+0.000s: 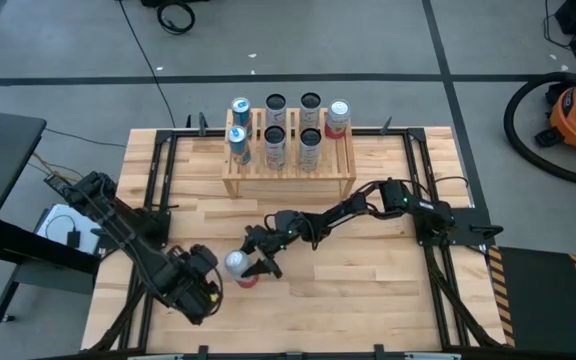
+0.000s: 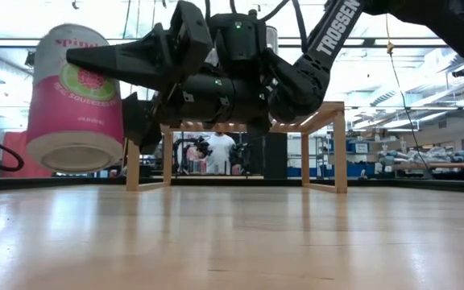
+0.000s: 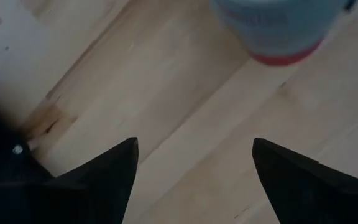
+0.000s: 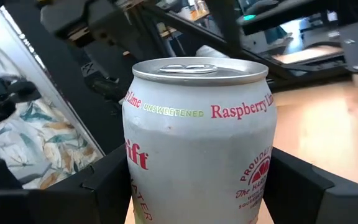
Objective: Place canned beverage on shelf
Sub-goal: Put the pink white soda can on the shelf aligned with the other pink white soda can
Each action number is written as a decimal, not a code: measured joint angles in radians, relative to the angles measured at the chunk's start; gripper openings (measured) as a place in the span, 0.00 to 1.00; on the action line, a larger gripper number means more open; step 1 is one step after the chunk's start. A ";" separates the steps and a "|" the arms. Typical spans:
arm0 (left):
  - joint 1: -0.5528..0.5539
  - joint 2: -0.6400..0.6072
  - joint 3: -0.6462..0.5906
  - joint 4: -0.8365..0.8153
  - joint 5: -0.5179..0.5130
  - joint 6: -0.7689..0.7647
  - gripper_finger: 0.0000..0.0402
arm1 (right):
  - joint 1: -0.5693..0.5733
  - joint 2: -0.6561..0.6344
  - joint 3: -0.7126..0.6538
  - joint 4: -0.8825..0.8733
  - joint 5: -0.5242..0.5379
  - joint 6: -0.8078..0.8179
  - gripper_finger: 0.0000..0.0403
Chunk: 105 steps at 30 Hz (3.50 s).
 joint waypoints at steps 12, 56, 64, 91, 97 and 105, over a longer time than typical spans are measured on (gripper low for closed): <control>-0.066 0.000 0.000 -0.010 -0.041 -0.027 0.79 | 0.052 -0.338 -0.044 -0.569 0.324 -0.385 0.73; -0.048 0.001 0.000 0.001 -0.085 -0.115 0.79 | -0.476 -1.491 -1.012 -0.316 0.585 -0.465 0.73; -0.048 0.002 0.000 0.002 -0.086 -0.109 0.79 | -0.547 -1.473 -1.012 -0.367 0.443 -0.397 0.73; -0.048 0.002 0.000 0.017 -0.089 -0.112 0.79 | -0.645 -1.375 -1.008 -0.324 0.332 -0.438 0.83; -0.048 0.002 0.000 0.018 -0.089 -0.111 0.79 | -0.645 -1.373 -1.011 -0.302 0.313 -0.458 0.86; -0.042 0.002 0.000 0.018 -0.090 -0.113 0.79 | -0.646 -1.371 -1.011 -0.306 0.314 -0.463 0.96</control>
